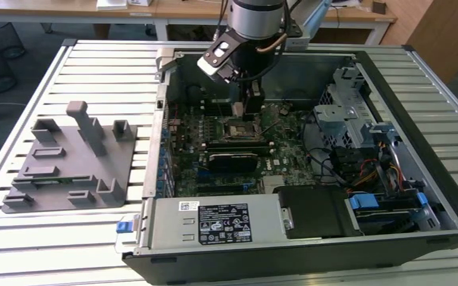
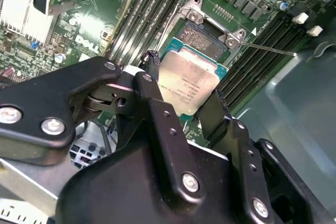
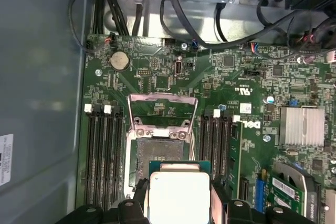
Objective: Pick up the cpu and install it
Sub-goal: 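Place the cpu into insertion slot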
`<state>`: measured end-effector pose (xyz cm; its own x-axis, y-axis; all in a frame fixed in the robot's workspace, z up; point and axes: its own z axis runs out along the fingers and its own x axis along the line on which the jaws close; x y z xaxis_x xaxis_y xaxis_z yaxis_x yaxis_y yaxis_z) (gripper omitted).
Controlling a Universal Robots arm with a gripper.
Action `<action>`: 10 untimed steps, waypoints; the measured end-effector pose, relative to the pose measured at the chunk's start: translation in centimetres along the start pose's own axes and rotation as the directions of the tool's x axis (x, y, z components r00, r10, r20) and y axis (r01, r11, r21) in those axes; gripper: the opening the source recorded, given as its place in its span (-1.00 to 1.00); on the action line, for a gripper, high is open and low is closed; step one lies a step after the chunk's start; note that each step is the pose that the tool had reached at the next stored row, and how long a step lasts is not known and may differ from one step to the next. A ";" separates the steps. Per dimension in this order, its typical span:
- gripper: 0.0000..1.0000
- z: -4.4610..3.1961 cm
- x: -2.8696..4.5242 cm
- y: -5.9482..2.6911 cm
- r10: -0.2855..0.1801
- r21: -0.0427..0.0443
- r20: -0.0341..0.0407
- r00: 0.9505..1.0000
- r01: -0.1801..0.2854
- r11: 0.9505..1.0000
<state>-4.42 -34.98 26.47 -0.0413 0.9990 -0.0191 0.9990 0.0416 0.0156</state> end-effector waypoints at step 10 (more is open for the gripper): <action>0.08 0.96 0.02 -0.01 0.000 0.000 0.000 1.000 0.000 1.000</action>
<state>-4.41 -34.98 25.51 -0.0412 0.9990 -0.0194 0.9990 0.0415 0.0154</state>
